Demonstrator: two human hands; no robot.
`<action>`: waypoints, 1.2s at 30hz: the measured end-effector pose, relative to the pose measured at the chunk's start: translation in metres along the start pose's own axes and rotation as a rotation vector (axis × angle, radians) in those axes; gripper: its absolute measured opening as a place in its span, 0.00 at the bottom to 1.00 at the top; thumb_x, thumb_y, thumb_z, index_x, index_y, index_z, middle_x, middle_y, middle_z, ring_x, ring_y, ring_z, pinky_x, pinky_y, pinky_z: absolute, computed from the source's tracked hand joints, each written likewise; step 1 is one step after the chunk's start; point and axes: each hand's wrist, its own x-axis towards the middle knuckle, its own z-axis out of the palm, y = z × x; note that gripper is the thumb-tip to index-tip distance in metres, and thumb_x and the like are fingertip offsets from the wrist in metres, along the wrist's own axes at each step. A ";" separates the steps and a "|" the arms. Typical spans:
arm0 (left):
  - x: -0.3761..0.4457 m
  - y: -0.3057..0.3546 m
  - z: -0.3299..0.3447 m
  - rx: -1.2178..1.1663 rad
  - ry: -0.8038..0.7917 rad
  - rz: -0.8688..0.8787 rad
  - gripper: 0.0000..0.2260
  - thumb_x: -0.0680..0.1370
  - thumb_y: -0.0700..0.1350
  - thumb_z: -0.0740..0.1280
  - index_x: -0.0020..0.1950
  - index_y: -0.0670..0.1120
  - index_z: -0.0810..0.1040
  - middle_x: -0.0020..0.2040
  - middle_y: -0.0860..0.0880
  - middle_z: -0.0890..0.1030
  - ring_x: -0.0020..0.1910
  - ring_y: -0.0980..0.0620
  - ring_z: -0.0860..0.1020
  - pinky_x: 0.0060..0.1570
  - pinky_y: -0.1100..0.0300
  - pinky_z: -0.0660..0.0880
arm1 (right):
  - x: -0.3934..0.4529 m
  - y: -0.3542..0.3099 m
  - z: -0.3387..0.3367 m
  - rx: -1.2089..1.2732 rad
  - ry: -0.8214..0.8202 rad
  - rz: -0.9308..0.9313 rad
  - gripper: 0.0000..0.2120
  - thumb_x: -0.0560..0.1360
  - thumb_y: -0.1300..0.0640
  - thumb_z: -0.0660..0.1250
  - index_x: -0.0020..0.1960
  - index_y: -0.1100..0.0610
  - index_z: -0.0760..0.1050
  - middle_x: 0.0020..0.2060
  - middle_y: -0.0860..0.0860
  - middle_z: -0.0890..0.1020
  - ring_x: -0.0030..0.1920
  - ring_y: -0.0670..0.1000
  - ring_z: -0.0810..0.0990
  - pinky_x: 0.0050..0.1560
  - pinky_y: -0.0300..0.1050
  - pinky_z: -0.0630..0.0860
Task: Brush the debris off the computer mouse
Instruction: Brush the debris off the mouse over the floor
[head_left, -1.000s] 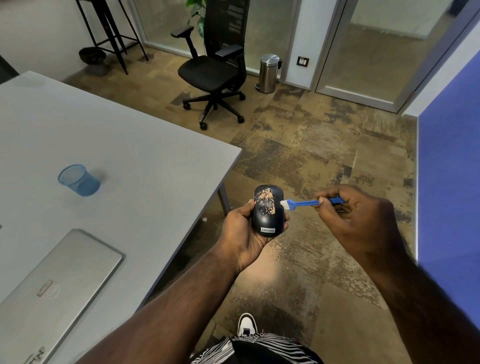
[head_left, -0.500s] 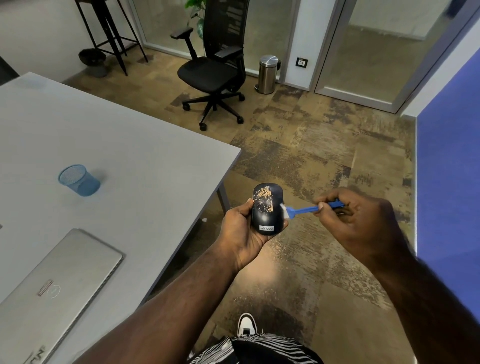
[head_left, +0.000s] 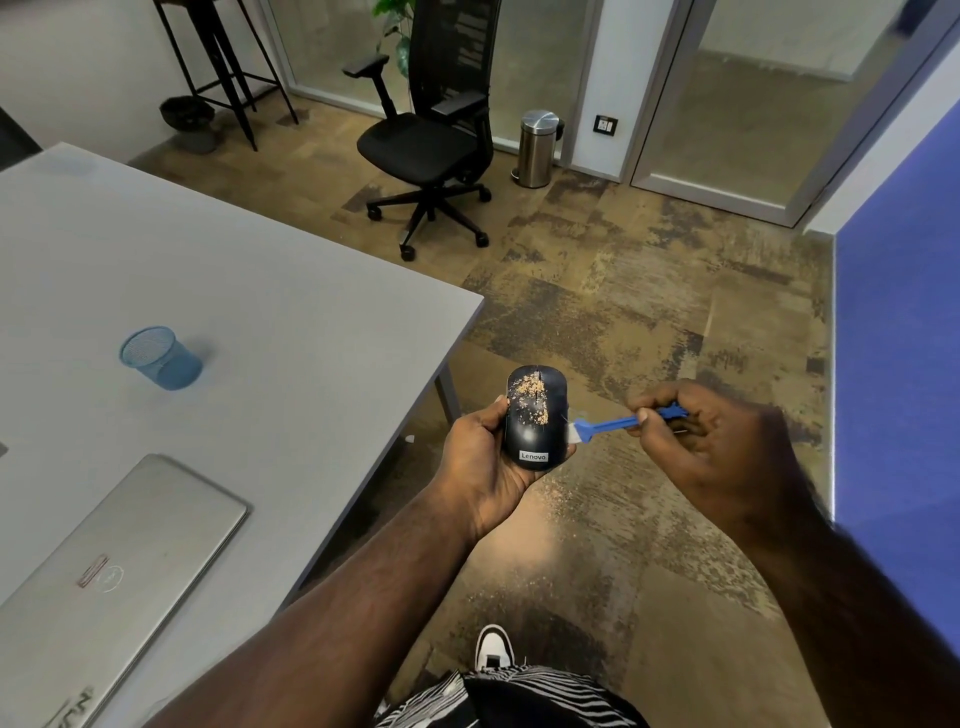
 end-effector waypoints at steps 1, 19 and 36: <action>0.000 0.000 -0.001 0.000 0.004 0.000 0.19 0.83 0.47 0.53 0.68 0.38 0.72 0.67 0.37 0.76 0.55 0.40 0.79 0.50 0.43 0.77 | 0.000 0.000 0.001 -0.002 0.004 0.005 0.08 0.74 0.62 0.71 0.52 0.56 0.83 0.36 0.48 0.84 0.40 0.41 0.83 0.29 0.30 0.76; 0.000 -0.005 -0.003 0.137 0.021 0.018 0.19 0.82 0.47 0.55 0.63 0.36 0.76 0.54 0.34 0.81 0.46 0.38 0.82 0.47 0.48 0.80 | 0.010 0.003 0.007 -0.032 0.103 0.042 0.09 0.77 0.55 0.67 0.56 0.53 0.81 0.38 0.48 0.84 0.35 0.45 0.84 0.31 0.44 0.81; 0.000 -0.009 0.001 0.146 0.013 0.004 0.18 0.82 0.47 0.54 0.58 0.37 0.77 0.51 0.34 0.81 0.46 0.38 0.80 0.45 0.49 0.80 | 0.023 -0.006 0.009 -0.093 0.120 0.057 0.07 0.77 0.60 0.70 0.53 0.57 0.82 0.35 0.49 0.84 0.32 0.39 0.80 0.31 0.30 0.74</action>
